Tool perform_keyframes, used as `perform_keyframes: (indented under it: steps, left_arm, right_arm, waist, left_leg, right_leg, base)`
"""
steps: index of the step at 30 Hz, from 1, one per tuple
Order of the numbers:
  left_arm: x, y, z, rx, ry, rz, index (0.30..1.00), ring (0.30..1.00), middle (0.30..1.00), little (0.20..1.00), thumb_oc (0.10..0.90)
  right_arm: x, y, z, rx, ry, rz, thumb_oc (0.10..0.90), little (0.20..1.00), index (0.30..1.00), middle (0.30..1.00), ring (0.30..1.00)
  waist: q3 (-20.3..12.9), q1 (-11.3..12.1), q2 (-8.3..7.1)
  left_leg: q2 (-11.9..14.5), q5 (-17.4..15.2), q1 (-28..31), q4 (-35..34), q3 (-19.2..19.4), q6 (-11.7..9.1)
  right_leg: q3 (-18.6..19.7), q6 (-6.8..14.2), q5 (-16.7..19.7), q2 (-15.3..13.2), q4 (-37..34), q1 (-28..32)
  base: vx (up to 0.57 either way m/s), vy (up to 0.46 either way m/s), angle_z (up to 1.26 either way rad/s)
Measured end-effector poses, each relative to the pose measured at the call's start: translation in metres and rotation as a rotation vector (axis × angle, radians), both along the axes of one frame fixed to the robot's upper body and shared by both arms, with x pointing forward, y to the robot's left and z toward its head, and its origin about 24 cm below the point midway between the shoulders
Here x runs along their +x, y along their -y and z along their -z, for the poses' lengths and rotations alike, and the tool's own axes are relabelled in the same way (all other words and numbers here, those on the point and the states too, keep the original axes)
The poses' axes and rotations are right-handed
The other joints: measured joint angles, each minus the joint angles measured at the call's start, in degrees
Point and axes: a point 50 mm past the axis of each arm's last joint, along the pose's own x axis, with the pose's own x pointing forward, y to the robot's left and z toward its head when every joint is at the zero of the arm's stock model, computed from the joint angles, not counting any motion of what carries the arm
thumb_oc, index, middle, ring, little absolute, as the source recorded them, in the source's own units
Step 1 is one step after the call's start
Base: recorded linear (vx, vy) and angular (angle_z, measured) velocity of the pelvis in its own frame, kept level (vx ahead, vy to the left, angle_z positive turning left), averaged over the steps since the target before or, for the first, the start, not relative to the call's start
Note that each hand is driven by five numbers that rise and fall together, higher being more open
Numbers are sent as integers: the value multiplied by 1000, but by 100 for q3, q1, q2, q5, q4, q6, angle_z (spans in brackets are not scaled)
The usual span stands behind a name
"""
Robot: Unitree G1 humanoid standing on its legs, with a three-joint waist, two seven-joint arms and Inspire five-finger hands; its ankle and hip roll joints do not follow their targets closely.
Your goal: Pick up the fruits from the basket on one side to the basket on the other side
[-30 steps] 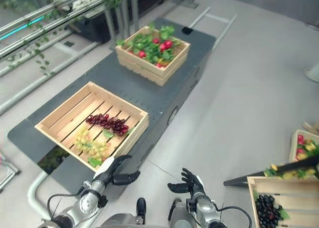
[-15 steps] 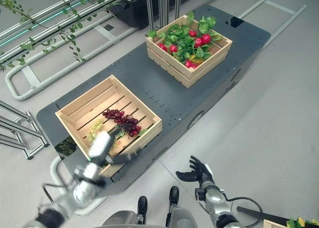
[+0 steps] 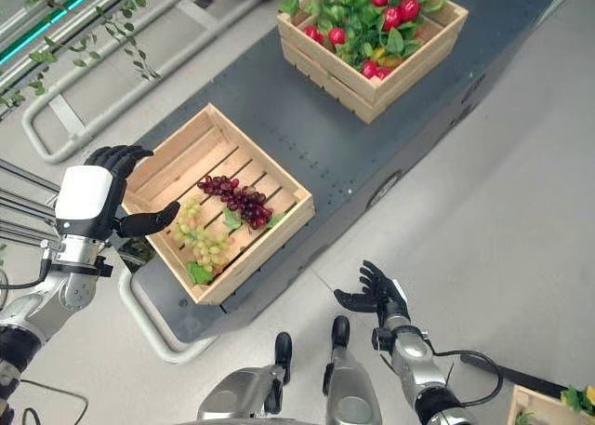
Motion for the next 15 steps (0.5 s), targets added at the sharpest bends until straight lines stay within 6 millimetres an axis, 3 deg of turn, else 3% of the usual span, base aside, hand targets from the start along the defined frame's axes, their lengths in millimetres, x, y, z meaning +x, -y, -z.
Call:
perform_keyframes:
  steps: [2,6,15]
  left_arm:
    - [4,-6,-9,148,-56,18,900,900,900,900,800]
    - [10,-10,-18,329,-145,36,900,900,900,900,800]
    - [40,18,-36,541,-236,144,900,900,900,900,800]
  right_arm:
    - [3,1,-6,-4,24,-15,800,900,900,900,900]
    - [15,2,-19,-26,68,-50,800,900,900,900,900]
    - [41,-8,-43,3,150,-87,800,900,900,900,900]
  waist:
    - [97,-14,-98]
    - [336,-59,-153]
    - [558,-229,-213]
  left_leg:
    - [-33,-44,-204,208,69,-1]
    - [-83,-214,-490,669,203,22]
    - [6,-703,-1665,2083,267,39]
  right_leg:
    - [23,-35,-125,-66,352,-274]
    - [117,-44,-276,-162,795,-576]
    - [134,-94,-304,-193,1485,-1391]
  base:
    - [-50,97,2]
    - [-76,91,-4]
    - [-97,48,0]
